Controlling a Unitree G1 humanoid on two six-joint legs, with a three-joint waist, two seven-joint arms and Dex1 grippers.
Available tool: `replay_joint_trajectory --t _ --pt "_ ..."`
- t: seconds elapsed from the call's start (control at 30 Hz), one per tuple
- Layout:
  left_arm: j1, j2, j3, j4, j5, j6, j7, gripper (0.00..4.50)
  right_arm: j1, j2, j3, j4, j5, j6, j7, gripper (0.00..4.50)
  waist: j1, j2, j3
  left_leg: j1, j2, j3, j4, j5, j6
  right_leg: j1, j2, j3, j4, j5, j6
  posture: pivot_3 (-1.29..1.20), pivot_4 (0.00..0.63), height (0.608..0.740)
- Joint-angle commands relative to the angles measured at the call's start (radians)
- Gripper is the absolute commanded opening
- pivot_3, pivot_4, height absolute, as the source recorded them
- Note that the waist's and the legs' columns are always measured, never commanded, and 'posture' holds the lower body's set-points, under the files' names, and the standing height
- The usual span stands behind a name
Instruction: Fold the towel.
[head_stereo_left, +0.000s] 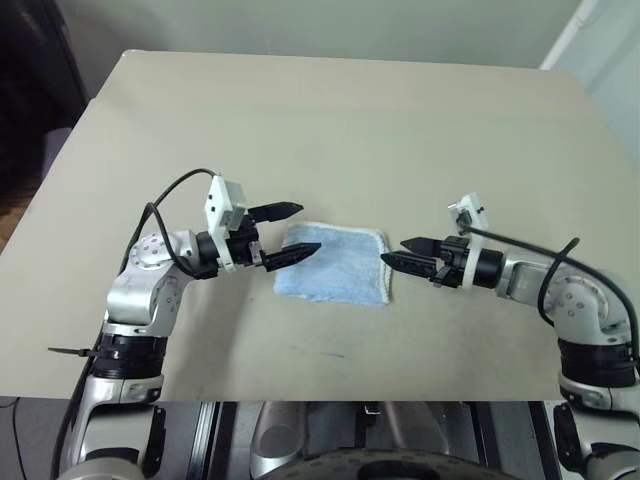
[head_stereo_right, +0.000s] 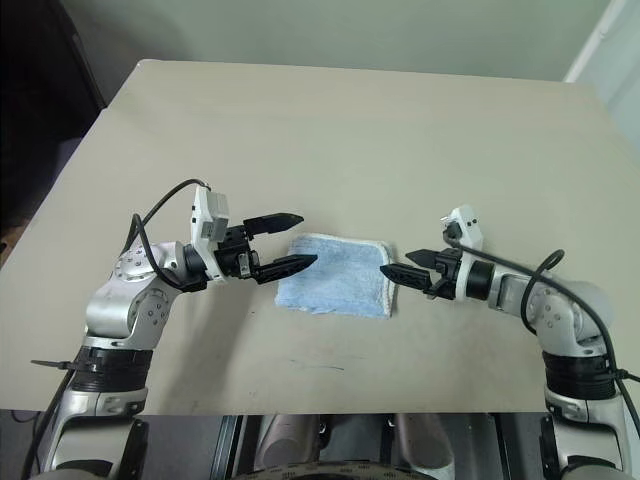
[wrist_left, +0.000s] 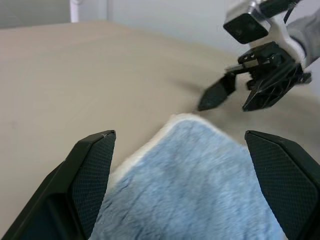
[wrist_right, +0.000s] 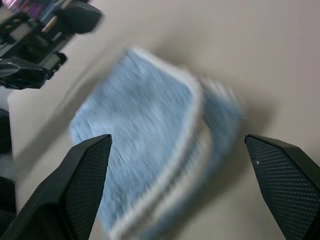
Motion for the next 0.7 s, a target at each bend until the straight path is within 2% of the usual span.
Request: replay_joint_trajectory --t 0.03,0.27,0.5,0.7 --pt "0.027 -0.004 0.011 -0.016 -0.01 -0.033 -0.02 4.47 -0.037 -0.006 -0.032 0.058 0.058 0.127 -0.007 4.5 -0.002 0.0 0.0 0.0 0.0 0.0 0.0 0.0 0.0 0.0 0.0 0.0 0.0 0.0 0.0 0.0 0.15 0.697" --pt "0.083 0.019 0.029 -0.016 -0.018 -0.068 -0.064 4.47 -0.044 0.092 -0.077 0.137 0.116 0.288 -0.037 4.5 -0.003 0.0 0.0 -0.001 0.0 0.0 -0.001 -0.001 0.001 -0.001 0.0 0.0 0.0 0.0 -0.001 0.0 0.15 0.697" --pt "0.113 0.032 0.035 -0.008 -0.011 -0.101 -0.081 4.47 -0.085 0.221 -0.12 0.186 0.106 0.354 -0.086 4.5 -0.012 0.0 0.0 0.001 0.001 0.0 -0.001 -0.001 0.001 -0.001 0.001 0.0 0.001 0.005 -0.009 0.0 0.15 0.697" --pt "0.123 0.023 0.027 -0.013 -0.007 -0.115 -0.073 4.47 -0.111 0.257 -0.127 0.263 0.065 0.343 -0.103 4.5 -0.013 0.0 0.0 0.001 0.002 0.0 -0.001 -0.001 0.001 -0.002 0.001 0.0 0.001 0.006 -0.011 0.0 0.15 0.697"
